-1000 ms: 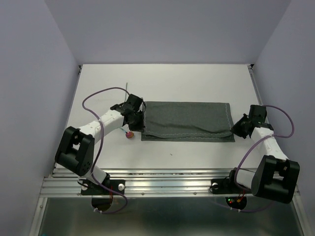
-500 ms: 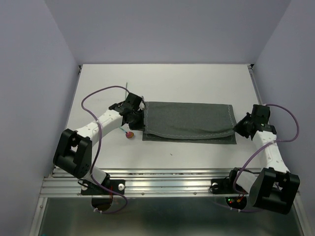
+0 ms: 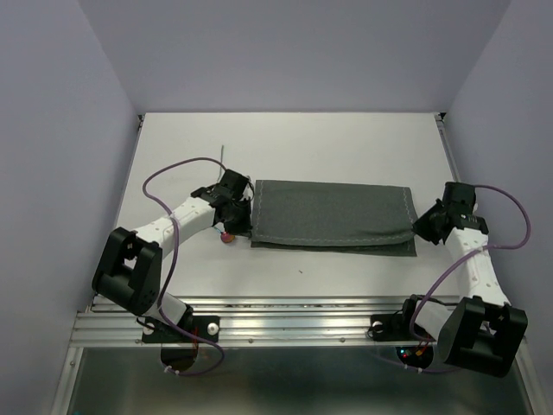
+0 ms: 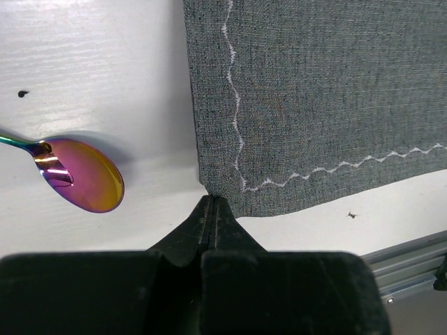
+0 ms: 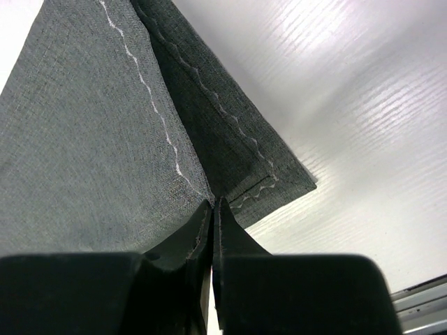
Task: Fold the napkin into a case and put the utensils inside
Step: Fold and flatten the napkin at the center of the board, then smooth out the rectangle-folded napkin at the center of the board.
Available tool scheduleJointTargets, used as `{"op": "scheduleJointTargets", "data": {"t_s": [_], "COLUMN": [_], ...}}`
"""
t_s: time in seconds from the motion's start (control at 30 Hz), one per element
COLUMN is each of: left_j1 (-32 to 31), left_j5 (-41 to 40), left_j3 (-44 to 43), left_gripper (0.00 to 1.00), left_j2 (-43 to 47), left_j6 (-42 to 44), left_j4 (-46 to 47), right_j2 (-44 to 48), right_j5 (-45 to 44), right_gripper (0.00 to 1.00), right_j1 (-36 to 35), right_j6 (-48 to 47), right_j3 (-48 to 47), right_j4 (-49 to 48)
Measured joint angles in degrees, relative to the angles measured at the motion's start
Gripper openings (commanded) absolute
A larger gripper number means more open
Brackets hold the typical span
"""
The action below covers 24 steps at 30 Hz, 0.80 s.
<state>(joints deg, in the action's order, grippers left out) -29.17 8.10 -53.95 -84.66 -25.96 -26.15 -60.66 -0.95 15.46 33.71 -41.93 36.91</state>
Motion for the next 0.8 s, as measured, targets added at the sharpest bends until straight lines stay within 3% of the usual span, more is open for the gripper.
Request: {"op": "scheduleJointTargets", "data": {"t_s": [0.1,0.17,0.23,0.27,0.33,0.37,0.53,0.57,0.63,0.8], "left_j1": [0.0,0.0,0.0,0.0,0.0,0.0,0.0,0.0,0.0,0.0], "left_j5": [0.0,0.0,0.1,0.2,0.3,0.4,0.5,0.9,1.0,2.0], "left_j3": [1.2,2.0,2.4,2.5,2.5,2.5,0.9,-1.9,-3.8,-11.9], "left_gripper": [0.0,0.12,0.29,0.37,0.5,0.5,0.51,0.49,0.48,0.45], "left_j2": [0.0,0.0,0.0,0.0,0.0,0.0,-1.0,-2.9,-4.1,-11.8], "left_j6": [0.0,0.1,0.3,0.4,0.7,0.6,1.2,1.7,1.8,2.5], "left_j4": [0.3,0.6,0.7,0.7,0.9,1.0,0.6,0.8,1.0,3.0], "right_j2": [-0.2,-0.6,-1.1,-1.6,-2.1,-2.4,-2.3,-2.1,-2.1,-7.3], "right_j5": [-0.3,-0.4,-0.6,-0.9,-1.5,-1.8,-2.9,-2.5,-2.1,-1.6], "right_gripper": [0.08,0.11,0.28,0.52,0.6,0.62,0.61,0.52,0.47,0.54], "right_j1": [0.0,0.0,0.0,0.0,0.0,0.1,0.2,0.2,0.2,0.2], "right_j6": [0.9,1.5,2.2,2.6,3.7,3.7,4.7,4.6,4.2,2.3], "right_j3": [-1.2,-1.9,-2.3,-2.3,-2.3,-2.3,-2.3,-2.3,-2.3,-4.1], "right_j4": [1.8,3.1,4.4,5.3,6.6,7.3,7.9,6.7,5.4,0.9]}}
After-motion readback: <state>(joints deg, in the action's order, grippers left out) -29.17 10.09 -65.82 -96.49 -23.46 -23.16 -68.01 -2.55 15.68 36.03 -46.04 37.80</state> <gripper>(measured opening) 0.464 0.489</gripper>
